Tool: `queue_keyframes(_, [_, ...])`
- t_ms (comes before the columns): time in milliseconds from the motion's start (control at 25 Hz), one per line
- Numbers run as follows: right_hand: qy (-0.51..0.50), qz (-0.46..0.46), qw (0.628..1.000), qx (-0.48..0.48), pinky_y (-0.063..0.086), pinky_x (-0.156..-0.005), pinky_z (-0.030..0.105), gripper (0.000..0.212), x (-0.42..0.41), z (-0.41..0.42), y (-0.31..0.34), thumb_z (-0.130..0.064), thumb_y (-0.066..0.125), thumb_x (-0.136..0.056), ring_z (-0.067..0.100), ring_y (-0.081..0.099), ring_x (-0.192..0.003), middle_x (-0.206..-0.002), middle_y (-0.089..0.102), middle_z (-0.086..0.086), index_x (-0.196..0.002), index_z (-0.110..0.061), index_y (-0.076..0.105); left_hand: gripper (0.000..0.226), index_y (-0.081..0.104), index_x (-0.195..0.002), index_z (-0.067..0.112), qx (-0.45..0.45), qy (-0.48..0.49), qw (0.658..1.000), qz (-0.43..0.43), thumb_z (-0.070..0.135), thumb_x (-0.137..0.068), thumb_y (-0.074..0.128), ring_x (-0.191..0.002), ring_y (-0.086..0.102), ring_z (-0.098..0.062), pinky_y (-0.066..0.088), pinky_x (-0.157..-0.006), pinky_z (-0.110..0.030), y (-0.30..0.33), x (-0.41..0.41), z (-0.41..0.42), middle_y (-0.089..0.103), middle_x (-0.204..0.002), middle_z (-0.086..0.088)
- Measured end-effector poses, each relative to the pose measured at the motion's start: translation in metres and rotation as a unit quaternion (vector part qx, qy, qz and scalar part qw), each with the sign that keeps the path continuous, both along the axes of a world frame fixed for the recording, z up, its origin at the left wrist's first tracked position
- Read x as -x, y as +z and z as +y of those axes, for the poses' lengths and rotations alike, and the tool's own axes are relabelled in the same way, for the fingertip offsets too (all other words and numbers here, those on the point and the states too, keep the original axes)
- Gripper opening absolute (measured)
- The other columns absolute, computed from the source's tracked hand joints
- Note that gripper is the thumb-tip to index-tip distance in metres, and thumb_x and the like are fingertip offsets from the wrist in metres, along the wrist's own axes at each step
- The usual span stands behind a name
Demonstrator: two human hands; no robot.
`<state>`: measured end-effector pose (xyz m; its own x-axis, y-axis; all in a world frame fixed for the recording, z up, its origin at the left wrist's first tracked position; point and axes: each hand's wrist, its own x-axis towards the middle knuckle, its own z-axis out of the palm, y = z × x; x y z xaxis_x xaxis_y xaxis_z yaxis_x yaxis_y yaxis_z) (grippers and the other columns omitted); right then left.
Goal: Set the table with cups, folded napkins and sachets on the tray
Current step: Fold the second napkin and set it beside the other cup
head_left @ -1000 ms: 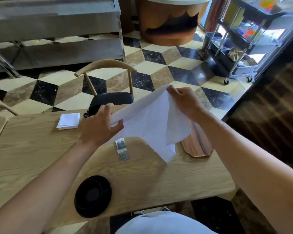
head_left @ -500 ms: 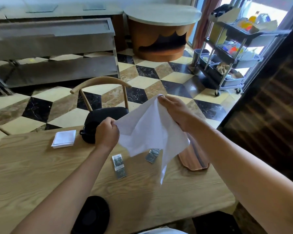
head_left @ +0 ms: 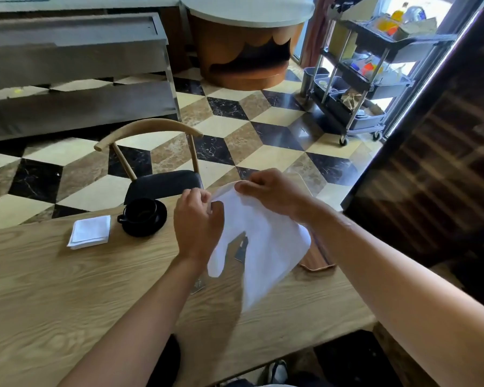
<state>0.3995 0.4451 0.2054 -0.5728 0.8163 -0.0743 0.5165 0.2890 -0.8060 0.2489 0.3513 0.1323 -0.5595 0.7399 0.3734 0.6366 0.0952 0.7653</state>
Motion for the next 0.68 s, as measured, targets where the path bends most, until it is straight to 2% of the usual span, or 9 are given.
queue_keyframes(120, [-0.002,0.003,1.0,-0.001,0.027,-0.04,0.009,0.043,-0.011,0.008,0.004,-0.034,0.063,-0.099,0.002,0.039,-0.042,-0.051,0.046,-0.01,-0.066,-0.009,0.057,0.013,0.043,-0.079,0.023,0.0,-0.004,0.997,0.078,0.019,-0.071,0.052,-0.073,0.041,-0.015,0.033,-0.066,-0.03,0.004,-0.01,0.003,0.045,-0.079,0.008])
queue_keyframes(240, [0.055,0.034,0.997,0.039,0.036,-0.051,0.016,0.037,-0.02,0.019,0.012,-0.027,0.06,-0.101,0.004,0.044,-0.055,-0.066,0.051,0.001,-0.08,0.003,0.061,0.02,0.051,-0.08,0.014,-0.006,-0.004,0.993,0.119,0.027,-0.084,0.065,-0.071,0.049,-0.02,0.04,-0.064,-0.033,0.017,-0.032,0.013,0.054,-0.076,0.001])
queue_keyframes(320, [0.105,0.039,0.993,0.038,0.04,-0.058,0.022,0.029,-0.027,0.026,0.019,-0.025,0.06,-0.101,0.007,0.05,-0.062,-0.069,0.056,-0.002,-0.08,-0.005,0.066,0.021,0.055,-0.085,0.016,-0.02,0.023,0.996,0.082,0.033,-0.087,0.066,-0.07,0.053,-0.019,0.042,-0.062,-0.032,0.032,-0.042,0.021,0.058,-0.079,0.004])
queue_keyframes(360, [0.118,0.04,0.992,0.029,0.04,-0.058,0.022,0.027,-0.032,0.031,0.024,-0.024,0.061,-0.101,0.006,0.05,-0.061,-0.067,0.057,-0.004,-0.078,-0.011,0.066,0.014,0.057,-0.086,0.017,-0.029,0.033,0.996,0.078,0.029,-0.085,0.064,-0.069,0.053,-0.018,0.041,-0.06,-0.03,0.039,-0.046,0.025,0.059,-0.079,0.006])
queue_keyframes(440, [0.128,0.04,0.991,-0.01,0.041,-0.058,0.026,0.022,-0.044,0.045,0.036,-0.023,0.061,-0.1,0.009,0.051,-0.061,-0.071,0.059,0.0,-0.082,-0.011,0.068,0.005,0.055,-0.078,0.02,-0.019,0.039,0.994,0.099,0.019,-0.078,0.059,-0.062,0.05,-0.017,0.039,-0.054,-0.028,0.053,-0.056,0.029,0.055,-0.071,0.008])
queue_keyframes(520, [0.144,0.034,0.987,-0.057,0.044,-0.061,0.03,0.02,-0.057,0.061,0.048,-0.023,0.06,-0.1,0.015,0.055,-0.066,-0.078,0.064,0.008,-0.09,-0.008,0.069,0.015,0.045,-0.066,0.02,0.011,0.039,0.993,0.114,0.015,-0.077,0.054,-0.052,0.04,-0.011,0.029,-0.048,-0.027,0.064,-0.065,0.028,0.043,-0.058,0.009])
queue_keyframes(600, [0.166,0.014,0.981,-0.103,0.049,-0.065,0.035,0.019,-0.069,0.077,0.06,-0.026,0.059,-0.1,0.02,0.059,-0.073,-0.087,0.067,0.011,-0.092,-0.012,0.067,0.021,0.034,-0.061,0.017,0.032,0.047,0.99,0.126,0.014,-0.077,0.047,-0.047,0.029,-0.009,0.018,-0.047,-0.027,0.067,-0.069,0.021,0.03,-0.053,0.009])
queue_keyframes(680, [0.187,0.007,0.972,-0.14,0.05,-0.067,0.036,0.017,-0.082,0.094,0.072,-0.029,0.058,-0.1,0.019,0.06,-0.075,-0.087,0.066,0.006,-0.088,-0.02,0.065,0.02,0.036,-0.062,0.019,0.055,0.062,0.988,0.131,0.015,-0.079,0.045,-0.05,0.033,-0.006,0.018,-0.049,-0.025,0.068,-0.068,0.011,0.034,-0.057,0.009])
